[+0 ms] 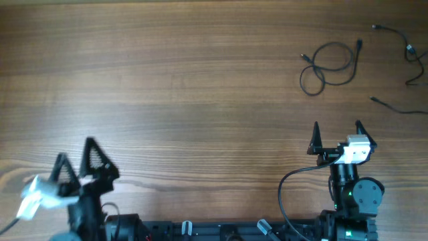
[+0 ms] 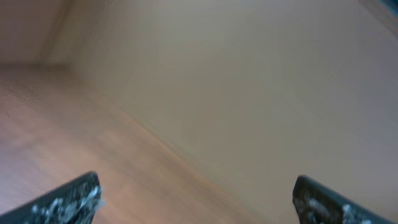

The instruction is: Untangle cables

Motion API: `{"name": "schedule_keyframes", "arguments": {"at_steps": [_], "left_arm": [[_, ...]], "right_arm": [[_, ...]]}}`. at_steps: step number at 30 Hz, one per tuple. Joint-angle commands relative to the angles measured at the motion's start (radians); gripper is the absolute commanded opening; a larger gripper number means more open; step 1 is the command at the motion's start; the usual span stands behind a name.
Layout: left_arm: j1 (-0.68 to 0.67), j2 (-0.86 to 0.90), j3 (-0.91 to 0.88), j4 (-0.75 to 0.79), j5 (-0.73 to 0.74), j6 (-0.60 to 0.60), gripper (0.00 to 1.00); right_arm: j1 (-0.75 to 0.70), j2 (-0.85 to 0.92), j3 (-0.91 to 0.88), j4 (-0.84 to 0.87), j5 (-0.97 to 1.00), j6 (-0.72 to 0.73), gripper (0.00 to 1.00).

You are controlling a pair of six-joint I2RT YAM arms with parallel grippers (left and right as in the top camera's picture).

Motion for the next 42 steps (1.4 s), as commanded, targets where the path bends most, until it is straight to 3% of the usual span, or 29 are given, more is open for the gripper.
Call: {"name": "schedule_keyframes", "arguments": {"at_steps": [1, 5, 7, 23, 25, 42], "left_arm": [[0.004, -0.007, -0.235, 0.211, 0.206, 0.161, 1.0], [0.004, -0.007, -0.468, 0.444, 0.218, 0.204, 1.0], [0.004, -0.007, -0.524, 0.477, 0.219, 0.255, 1.0], [0.004, 0.005, -0.615, 0.477, 0.243, 0.339, 1.0], [0.004, 0.005, -0.615, 0.478, 0.264, 0.414, 1.0], [0.004, 0.007, -0.615, 0.478, 0.262, 0.408, 1.0]], "right_arm": [[-0.005, -0.009, -0.002, 0.006, 0.009, -0.011, 1.0], [-0.005, -0.009, -0.002, 0.006, 0.009, -0.011, 1.0], [-0.005, -0.009, -0.002, 0.006, 0.009, -0.011, 1.0], [-0.005, -0.009, -0.002, 0.006, 0.009, -0.011, 1.0], [-0.005, -0.009, -0.002, 0.006, 0.009, -0.011, 1.0], [-0.005, -0.008, -0.002, 0.005, 0.009, -0.011, 1.0]]}}
